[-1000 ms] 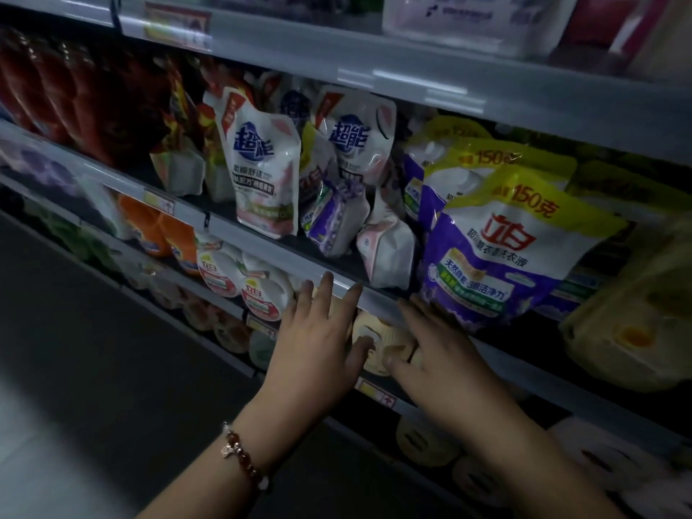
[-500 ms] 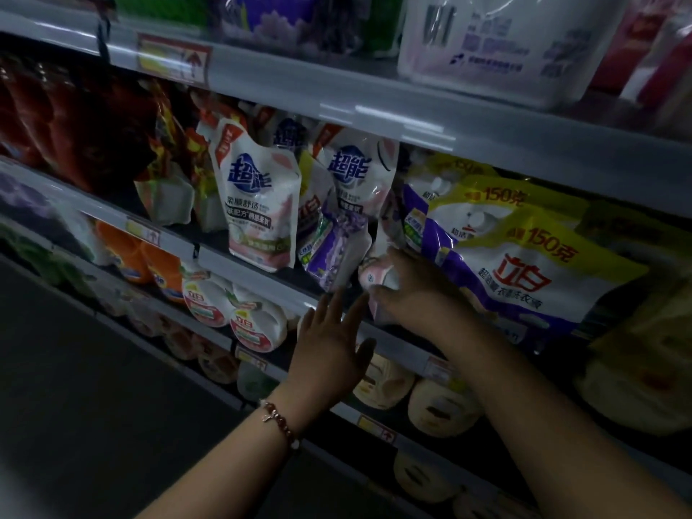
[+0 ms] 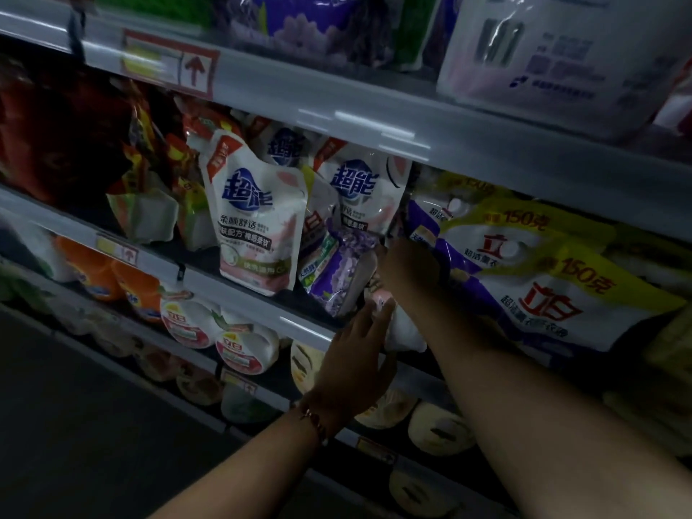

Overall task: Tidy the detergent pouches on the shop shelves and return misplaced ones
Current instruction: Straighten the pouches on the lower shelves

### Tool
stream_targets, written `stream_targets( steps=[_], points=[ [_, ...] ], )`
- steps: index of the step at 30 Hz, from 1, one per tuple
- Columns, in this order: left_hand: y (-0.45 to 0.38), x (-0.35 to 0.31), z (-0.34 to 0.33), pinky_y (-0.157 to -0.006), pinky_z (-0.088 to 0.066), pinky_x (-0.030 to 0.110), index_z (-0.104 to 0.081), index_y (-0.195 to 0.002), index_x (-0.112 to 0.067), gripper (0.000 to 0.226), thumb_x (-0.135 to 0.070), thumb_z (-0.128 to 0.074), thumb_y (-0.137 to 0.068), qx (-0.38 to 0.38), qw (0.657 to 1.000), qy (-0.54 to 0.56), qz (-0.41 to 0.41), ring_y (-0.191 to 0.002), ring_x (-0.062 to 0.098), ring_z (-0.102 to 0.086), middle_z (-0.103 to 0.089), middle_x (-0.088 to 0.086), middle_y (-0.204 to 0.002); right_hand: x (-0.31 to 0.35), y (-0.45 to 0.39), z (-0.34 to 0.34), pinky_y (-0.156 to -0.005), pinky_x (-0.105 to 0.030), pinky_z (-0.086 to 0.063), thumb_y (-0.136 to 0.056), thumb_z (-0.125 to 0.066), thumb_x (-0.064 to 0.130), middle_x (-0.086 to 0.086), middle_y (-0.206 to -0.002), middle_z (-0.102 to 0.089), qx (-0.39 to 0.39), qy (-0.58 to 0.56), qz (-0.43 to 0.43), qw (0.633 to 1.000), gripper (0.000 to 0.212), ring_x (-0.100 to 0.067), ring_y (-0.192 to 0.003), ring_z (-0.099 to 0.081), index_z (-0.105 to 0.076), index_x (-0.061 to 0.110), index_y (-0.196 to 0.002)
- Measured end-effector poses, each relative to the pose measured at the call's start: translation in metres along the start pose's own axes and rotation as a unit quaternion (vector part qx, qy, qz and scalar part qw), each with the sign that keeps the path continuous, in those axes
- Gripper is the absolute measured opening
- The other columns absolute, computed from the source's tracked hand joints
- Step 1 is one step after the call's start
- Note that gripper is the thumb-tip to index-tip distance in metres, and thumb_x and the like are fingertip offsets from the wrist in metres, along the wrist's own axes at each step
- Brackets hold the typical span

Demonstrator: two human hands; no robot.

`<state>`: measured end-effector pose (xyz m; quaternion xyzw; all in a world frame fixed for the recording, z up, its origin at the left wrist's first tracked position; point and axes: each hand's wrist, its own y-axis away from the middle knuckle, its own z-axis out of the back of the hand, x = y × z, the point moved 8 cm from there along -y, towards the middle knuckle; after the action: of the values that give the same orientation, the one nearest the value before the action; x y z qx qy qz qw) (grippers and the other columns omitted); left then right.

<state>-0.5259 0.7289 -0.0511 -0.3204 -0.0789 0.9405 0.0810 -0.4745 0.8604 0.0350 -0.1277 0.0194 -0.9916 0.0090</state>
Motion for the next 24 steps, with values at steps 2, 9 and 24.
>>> stream_targets(
  steps=[2, 9, 24],
  points=[
    [0.002, 0.007, -0.001, -0.113, -0.035, 0.04, 0.002, -0.158, -0.032, 0.087, -0.037, -0.058, -0.094, 0.019, 1.0, 0.008, -0.013, -0.148, 0.025, -0.023, -0.008, 0.004, -0.167, 0.002, -0.001, 0.0, -0.076, -0.037, -0.046, -0.102, -0.044, 0.038, -0.015, -0.121, -0.065, -0.015, 0.035, -0.009, 0.999, 0.039, -0.033, -0.111, -0.061, -0.058, 0.01, -0.126],
    [0.002, 0.016, 0.008, -0.114, -0.035, 0.048, 0.0, -0.157, -0.036, 0.085, -0.036, -0.057, -0.095, 0.068, 0.996, 0.006, -0.064, -0.15, 0.024, -0.019, -0.005, 0.0, -0.167, 0.002, 0.01, 0.003, -0.072, -0.037, -0.049, -0.099, -0.048, 0.02, -0.014, -0.11, -0.069, -0.076, 0.088, -0.024, 0.993, 0.025, -0.031, -0.1, -0.066, -0.064, 0.011, -0.115],
    [-0.022, 0.031, 0.009, -0.062, -0.05, 0.025, -0.053, -0.117, 0.009, 0.04, -0.025, -0.061, -0.098, 0.05, 0.832, 0.534, 0.145, -0.078, 0.019, -0.065, -0.069, 0.019, -0.091, -0.014, 0.056, 0.067, -0.063, -0.031, -0.027, -0.091, -0.047, 0.033, -0.008, -0.066, -0.048, -0.201, -0.129, -0.004, 0.971, 0.03, -0.027, -0.069, -0.049, -0.046, 0.014, -0.068]
  ],
)
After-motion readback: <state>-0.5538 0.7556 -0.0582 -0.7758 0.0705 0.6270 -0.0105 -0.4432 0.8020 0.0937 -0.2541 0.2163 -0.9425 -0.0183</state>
